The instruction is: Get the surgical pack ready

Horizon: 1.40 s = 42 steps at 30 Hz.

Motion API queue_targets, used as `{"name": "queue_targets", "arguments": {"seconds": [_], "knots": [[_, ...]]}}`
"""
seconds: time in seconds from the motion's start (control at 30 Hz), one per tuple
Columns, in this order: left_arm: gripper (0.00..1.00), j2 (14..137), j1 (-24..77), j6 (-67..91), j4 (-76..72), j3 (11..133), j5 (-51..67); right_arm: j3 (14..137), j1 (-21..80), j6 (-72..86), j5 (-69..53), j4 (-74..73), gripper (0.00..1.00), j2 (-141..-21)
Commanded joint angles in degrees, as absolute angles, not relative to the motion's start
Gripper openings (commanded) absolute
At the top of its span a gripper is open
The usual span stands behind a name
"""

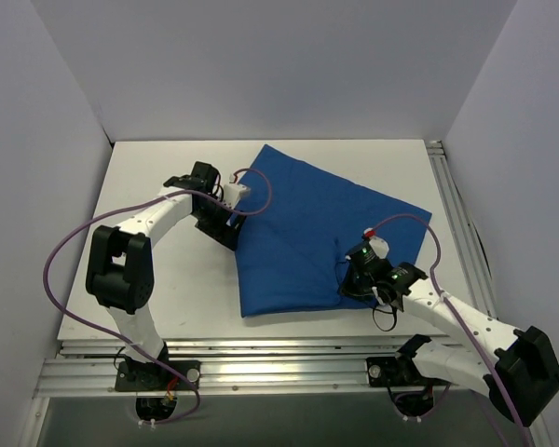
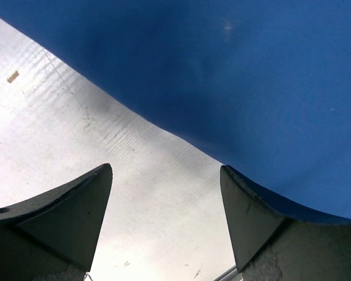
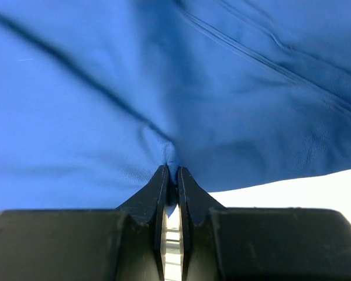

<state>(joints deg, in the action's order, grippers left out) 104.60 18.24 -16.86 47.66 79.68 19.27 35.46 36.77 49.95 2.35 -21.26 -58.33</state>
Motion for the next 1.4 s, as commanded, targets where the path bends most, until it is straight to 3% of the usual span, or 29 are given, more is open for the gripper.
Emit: {"name": "queue_targets", "arguments": {"seconds": [0.0,0.1,0.3,0.4,0.5,0.6,0.77,0.87,1.1,1.23,1.37], "knots": [[0.84,103.89,18.46,-16.44,46.32,82.53,19.16,31.21,36.65,54.75,6.05,-21.89,0.00,-60.02],[0.84,103.62,18.63,-16.52,46.41,82.53,18.81,31.11,36.65,54.93,8.25,-22.50,0.01,-60.03],[0.84,103.80,18.63,-16.70,46.67,83.41,18.19,38.31,36.56,52.30,12.03,-26.27,0.48,-59.41],[0.84,103.54,18.63,-16.96,47.02,83.76,18.02,44.28,35.08,48.88,14.06,-28.56,0.64,-60.38],[0.84,102.92,18.63,-17.31,47.37,83.93,17.67,49.11,28.41,42.56,14.68,-28.57,0.76,-61.52],[0.84,102.13,18.54,-17.49,47.64,83.85,17.23,50.71,15.94,34.56,12.14,-24.97,0.82,-63.19],[0.84,101.16,18.46,-17.23,47.37,83.67,16.96,52.03,-6.98,26.38,2.91,-13.99,0.83,-72.84],[0.84,101.25,18.46,-16.96,47.55,83.50,16.35,54.92,-13.51,24.00,1.49,-9.50,0.81,-82.24],[0.84,100.72,18.37,-16.87,47.20,82.71,15.73,62.22,-15.91,18.73,0.71,-5.54,0.77,-102.88],[0.84,100.63,18.37,-16.96,47.11,82.62,15.56,61.88,-15.91,18.54,-2.17,-2.47,0.74,-108.27],[0.84,100.81,18.37,-17.05,47.11,82.88,15.47,61.44,-15.12,18.54,-5.62,-0.53,0.59,-111.97]]}}
